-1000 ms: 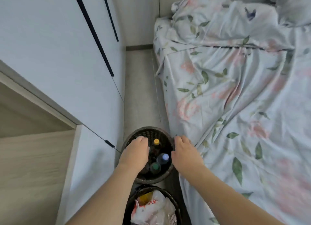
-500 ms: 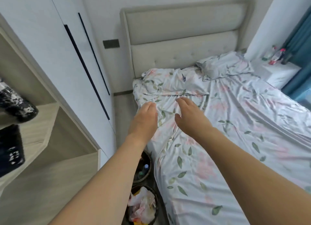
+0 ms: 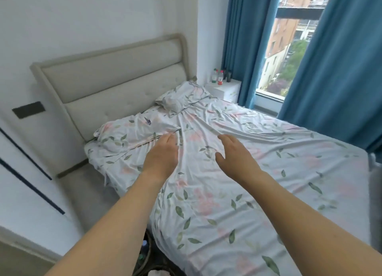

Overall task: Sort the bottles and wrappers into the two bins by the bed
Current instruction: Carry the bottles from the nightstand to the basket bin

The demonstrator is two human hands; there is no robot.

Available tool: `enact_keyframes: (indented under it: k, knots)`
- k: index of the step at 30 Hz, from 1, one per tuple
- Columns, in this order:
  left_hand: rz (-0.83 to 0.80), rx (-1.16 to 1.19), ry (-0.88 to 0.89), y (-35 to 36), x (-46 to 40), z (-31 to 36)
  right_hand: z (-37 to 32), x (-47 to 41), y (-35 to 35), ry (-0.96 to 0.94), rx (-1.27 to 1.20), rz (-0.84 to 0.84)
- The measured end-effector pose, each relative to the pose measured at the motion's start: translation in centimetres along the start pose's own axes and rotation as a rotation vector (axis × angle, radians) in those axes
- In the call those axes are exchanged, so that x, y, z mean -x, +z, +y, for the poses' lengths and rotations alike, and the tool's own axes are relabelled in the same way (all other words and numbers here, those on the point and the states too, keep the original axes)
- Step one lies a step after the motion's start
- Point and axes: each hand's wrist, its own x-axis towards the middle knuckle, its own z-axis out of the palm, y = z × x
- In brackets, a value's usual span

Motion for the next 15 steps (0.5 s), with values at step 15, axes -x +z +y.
enact_keyframes:
  k: [15]
  knots:
    - [-0.136,0.198,0.635,9.4,3.0,38.1,23.7,24.1,-17.5,0.607,0.027,0.318]
